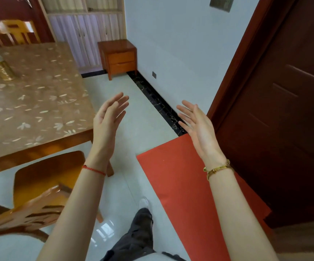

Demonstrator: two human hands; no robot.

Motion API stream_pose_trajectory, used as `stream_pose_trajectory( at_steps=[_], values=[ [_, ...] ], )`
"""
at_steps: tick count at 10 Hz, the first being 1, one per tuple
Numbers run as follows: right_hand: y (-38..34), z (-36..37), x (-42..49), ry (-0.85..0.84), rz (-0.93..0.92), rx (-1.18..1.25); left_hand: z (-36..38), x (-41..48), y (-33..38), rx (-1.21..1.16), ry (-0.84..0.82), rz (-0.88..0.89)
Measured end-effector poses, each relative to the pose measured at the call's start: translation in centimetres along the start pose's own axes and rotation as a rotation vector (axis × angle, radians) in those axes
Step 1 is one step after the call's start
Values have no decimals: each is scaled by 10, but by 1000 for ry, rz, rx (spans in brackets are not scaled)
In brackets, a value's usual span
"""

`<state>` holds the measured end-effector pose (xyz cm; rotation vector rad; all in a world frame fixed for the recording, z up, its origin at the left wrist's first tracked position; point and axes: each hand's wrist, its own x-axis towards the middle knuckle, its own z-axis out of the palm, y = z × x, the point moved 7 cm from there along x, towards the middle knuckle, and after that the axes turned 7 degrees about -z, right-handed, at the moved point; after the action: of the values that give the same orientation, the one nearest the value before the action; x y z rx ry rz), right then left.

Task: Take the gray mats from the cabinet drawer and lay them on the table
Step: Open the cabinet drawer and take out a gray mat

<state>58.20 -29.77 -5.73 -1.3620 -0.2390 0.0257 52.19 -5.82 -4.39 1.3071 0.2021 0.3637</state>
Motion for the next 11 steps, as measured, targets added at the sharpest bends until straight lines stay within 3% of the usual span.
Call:
stream_pose_trajectory(
  at_steps=[7,11],
  values=[
    [87,53,352,-62,85,-5,7,353,-45,-15,53,-59],
    [147,78,560,-161,151,13,6,537,-81,-2,191,-86]
  ],
)
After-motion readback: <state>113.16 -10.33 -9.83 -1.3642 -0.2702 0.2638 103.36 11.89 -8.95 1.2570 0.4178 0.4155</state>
